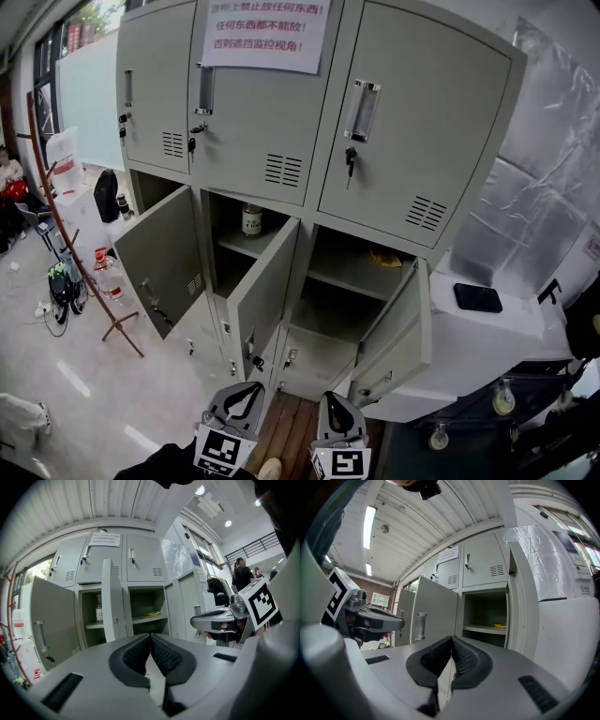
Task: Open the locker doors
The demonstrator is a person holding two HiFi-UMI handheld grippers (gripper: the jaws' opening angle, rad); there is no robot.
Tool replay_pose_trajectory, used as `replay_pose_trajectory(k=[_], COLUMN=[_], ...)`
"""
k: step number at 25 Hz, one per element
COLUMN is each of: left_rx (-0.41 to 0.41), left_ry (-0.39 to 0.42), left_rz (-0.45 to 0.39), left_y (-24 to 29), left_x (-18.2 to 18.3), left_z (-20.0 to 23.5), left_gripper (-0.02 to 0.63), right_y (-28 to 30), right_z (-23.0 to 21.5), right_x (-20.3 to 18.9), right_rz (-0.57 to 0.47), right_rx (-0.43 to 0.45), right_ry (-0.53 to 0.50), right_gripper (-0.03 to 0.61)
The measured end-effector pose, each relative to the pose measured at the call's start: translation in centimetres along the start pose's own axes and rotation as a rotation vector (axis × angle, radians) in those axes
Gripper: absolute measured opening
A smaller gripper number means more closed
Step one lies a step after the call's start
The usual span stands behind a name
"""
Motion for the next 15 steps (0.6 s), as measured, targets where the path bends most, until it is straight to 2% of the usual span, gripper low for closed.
replay_pose_trajectory(k=[6, 15], left_rx=[-0.001, -0.01], left_ry=[0.005, 0.0], left_rz=[-0.018, -0.001], left_y=[0.16, 0.03], left_x=[-0.04, 0.07], left_z=[-0.1, -0.69], left_gripper=[0.023, 0.024], right_y=[-0.21, -0.66], right_z=[-0.08, -0.35], right_x=[-0.07, -0.42], right_rz=[0.005, 0.017], right_rx=[-0.005, -0.014], right_ry=[-0.003, -0.005], right_gripper=[0.015, 0.015])
Point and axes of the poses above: the fingertips, and each gripper's own axes: y forward along the fingers, z to its left, x out of its top, the point moved 5 cm from there along -y, backward along the fingers, and after that the axes turned 10 degrees about z, right-handed, at the moved point
